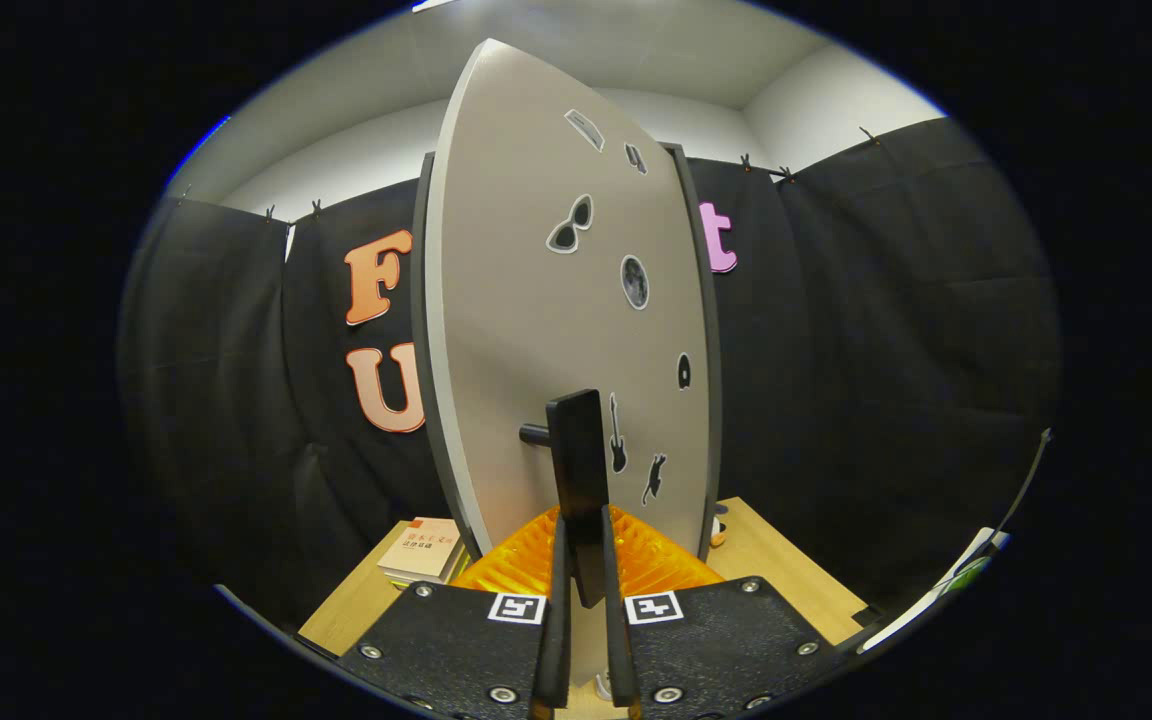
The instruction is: Open the shoe cabinet door, grab the shoes and put them into the shoe cabinet, then close the shoe cabinet door.
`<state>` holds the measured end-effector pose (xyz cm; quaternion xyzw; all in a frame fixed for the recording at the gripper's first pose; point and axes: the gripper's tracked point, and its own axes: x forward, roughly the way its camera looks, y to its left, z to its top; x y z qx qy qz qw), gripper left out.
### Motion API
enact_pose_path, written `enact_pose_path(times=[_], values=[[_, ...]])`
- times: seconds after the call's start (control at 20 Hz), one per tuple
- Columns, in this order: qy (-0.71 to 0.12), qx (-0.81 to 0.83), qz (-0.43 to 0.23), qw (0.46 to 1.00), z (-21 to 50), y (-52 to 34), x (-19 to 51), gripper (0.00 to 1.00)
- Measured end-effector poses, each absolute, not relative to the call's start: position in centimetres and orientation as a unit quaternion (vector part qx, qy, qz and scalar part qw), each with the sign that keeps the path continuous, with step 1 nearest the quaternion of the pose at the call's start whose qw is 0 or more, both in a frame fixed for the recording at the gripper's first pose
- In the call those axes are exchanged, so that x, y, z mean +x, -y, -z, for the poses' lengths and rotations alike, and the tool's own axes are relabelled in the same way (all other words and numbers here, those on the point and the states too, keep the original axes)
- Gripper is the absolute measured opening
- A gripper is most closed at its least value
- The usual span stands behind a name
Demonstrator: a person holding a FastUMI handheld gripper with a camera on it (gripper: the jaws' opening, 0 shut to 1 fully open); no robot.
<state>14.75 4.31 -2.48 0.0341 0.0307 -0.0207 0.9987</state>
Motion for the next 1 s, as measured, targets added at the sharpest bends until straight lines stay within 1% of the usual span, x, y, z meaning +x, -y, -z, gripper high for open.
enact_pose_path(times=[0.1,0.5,0.6,0.9,1.0], values=[[-0.030,0.039,0.027,0.998,2.5,-3.1,14.3,0.13],[-0.014,0.032,0.060,0.998,2.6,2.7,12.5,0.12],[-0.011,0.023,0.079,0.997,3.0,5.0,12.3,0.12],[-0.022,0.035,0.103,0.994,3.5,10.0,12.0,0.12],[-0.025,0.037,0.115,0.992,3.6,11.5,11.9,0.09]])
